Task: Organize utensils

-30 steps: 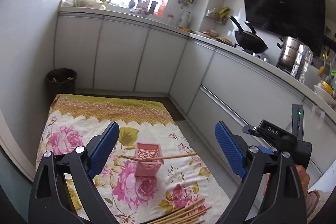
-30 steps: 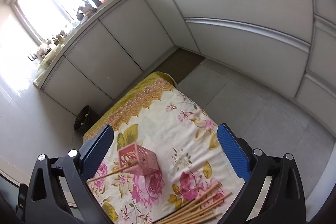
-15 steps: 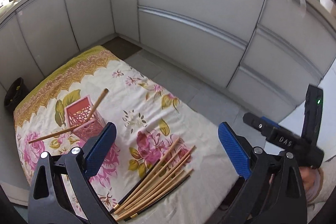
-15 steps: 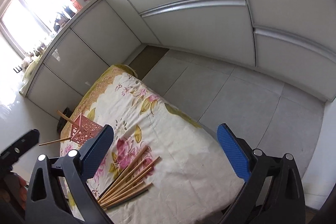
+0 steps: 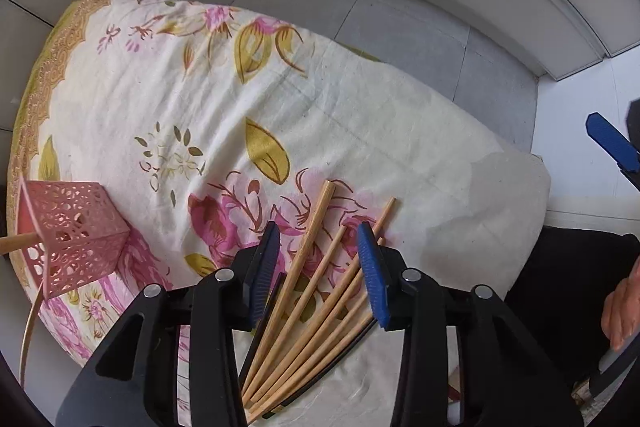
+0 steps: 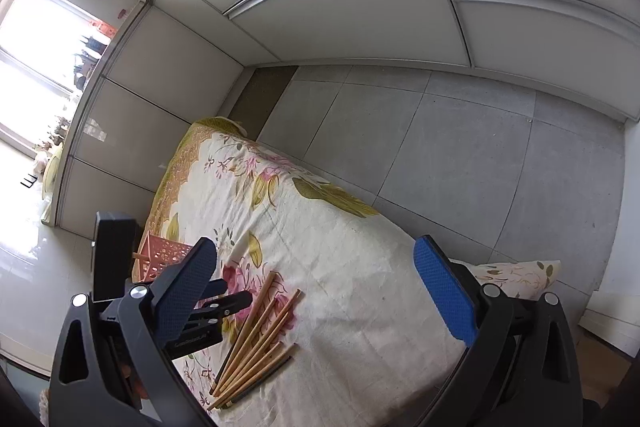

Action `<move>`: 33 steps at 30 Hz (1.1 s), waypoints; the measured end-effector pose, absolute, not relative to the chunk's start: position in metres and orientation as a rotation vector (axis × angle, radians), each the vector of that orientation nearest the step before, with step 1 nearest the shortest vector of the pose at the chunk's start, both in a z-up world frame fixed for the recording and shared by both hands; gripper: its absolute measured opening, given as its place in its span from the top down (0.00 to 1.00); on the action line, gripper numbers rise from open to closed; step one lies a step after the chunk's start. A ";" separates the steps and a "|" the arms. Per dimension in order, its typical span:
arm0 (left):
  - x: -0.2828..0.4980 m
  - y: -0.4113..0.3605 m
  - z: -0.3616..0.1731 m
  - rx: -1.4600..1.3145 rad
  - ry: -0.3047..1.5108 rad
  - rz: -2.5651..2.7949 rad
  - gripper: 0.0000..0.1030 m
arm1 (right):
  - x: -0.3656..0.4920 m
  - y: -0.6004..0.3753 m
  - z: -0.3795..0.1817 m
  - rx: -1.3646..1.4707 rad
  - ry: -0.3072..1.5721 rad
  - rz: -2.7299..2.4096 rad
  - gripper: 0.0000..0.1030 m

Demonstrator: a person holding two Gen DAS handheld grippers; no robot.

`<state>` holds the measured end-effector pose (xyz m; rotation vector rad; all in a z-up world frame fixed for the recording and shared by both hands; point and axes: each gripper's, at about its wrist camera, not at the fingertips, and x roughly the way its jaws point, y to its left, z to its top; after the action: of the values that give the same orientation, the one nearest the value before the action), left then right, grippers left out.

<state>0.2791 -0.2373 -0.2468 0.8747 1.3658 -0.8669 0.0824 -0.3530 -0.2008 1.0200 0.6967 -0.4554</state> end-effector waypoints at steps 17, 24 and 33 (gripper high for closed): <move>0.297 -0.251 -0.295 0.890 1.476 -0.846 0.75 | 0.086 -0.355 -0.211 1.058 0.745 -0.429 0.07; 0.294 -0.234 -0.291 0.875 1.386 -0.861 0.90 | 0.097 -0.349 -0.216 1.040 0.816 -0.402 0.07; 0.277 -0.154 -0.182 0.613 1.098 -0.882 0.90 | 0.138 -0.328 -0.267 1.116 1.161 -0.333 0.10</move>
<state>0.2767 -0.1536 -0.1816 0.6132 1.0978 -0.8816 0.1384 -0.3281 -0.2672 1.1158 1.1606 -0.3331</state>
